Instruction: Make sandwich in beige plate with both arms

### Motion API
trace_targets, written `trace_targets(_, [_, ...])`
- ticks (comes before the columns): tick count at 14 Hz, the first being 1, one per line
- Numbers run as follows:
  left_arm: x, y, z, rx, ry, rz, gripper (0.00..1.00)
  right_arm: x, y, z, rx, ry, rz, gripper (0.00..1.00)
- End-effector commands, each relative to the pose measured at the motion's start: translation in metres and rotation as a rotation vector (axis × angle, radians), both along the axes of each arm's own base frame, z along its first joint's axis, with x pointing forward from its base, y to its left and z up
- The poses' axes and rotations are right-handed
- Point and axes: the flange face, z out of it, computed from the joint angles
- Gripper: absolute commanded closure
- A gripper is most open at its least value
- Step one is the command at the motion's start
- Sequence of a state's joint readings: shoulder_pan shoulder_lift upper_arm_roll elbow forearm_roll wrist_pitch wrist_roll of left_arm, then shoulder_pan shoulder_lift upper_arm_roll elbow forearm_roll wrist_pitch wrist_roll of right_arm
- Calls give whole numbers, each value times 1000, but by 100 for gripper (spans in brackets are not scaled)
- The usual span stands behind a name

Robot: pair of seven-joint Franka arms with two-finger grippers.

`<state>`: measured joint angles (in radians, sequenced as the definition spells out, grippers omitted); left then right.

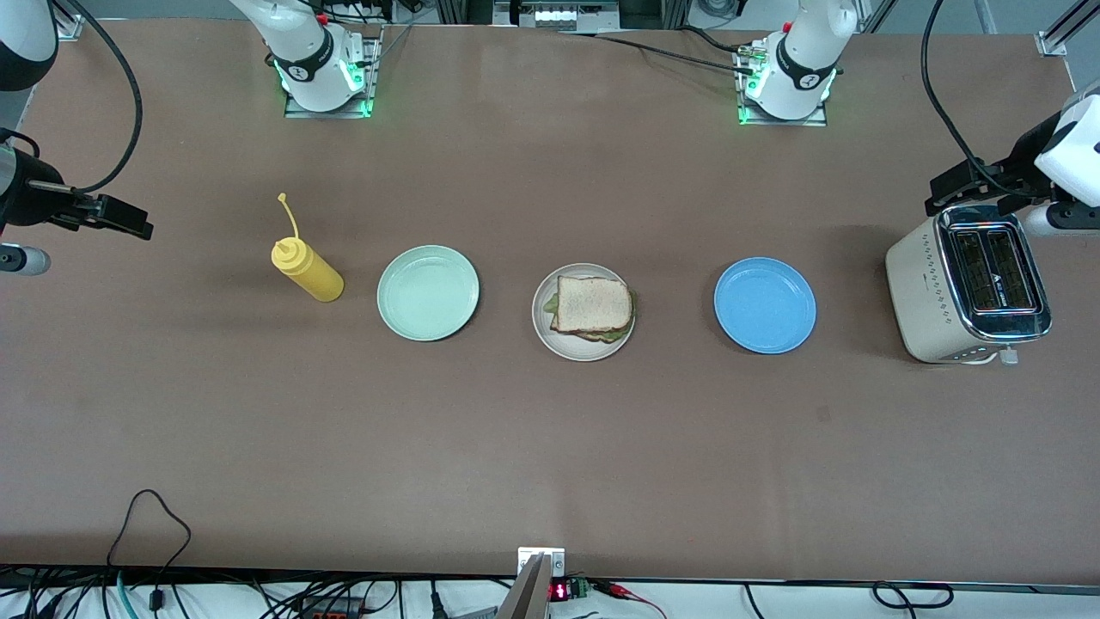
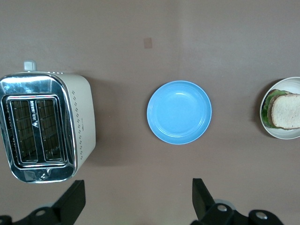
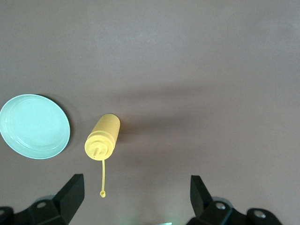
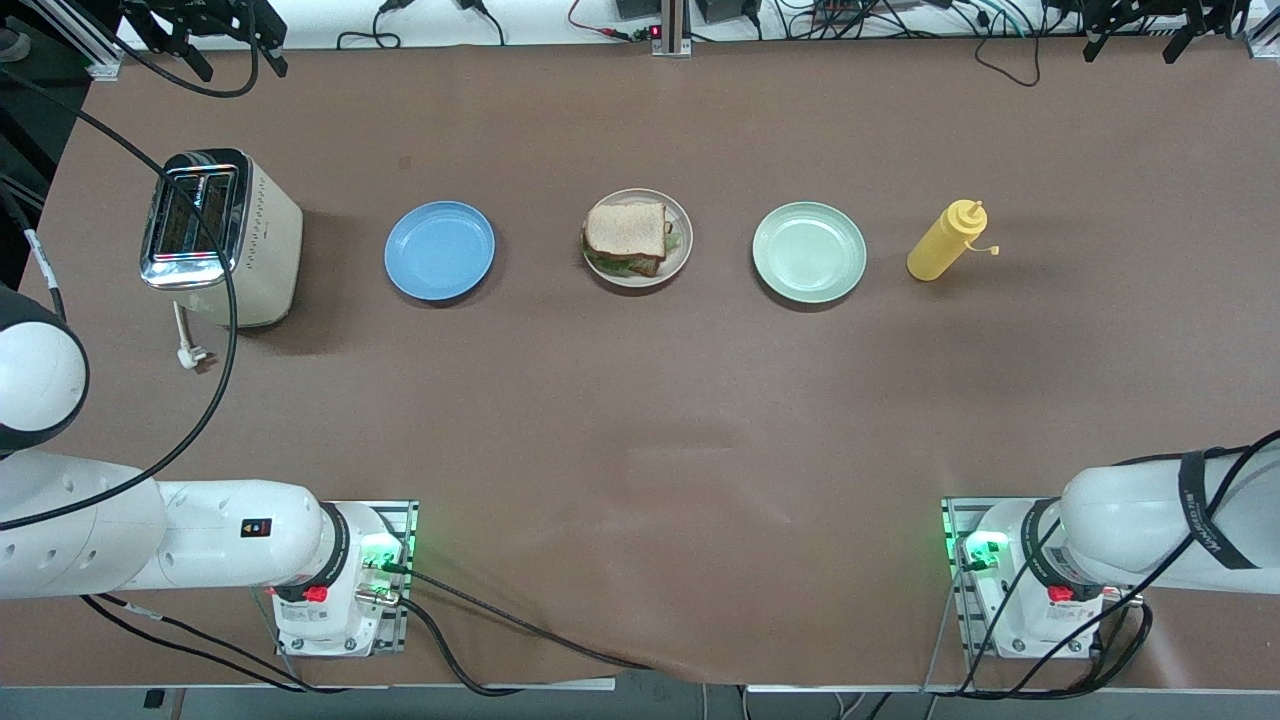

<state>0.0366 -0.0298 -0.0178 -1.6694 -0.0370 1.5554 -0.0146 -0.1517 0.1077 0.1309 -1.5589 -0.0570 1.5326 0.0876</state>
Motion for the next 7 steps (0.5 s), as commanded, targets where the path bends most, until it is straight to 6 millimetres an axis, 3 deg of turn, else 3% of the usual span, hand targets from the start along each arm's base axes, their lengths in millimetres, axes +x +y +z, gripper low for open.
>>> trace_targets(1, [-11, 1, 4, 33, 13, -5, 0, -18, 3, 2, -13, -27, -14, 0])
trace_targets(7, [-16, 1, 7, 34, 18, -2, 0, -22, 2, 2, -15, -31, -17, 0])
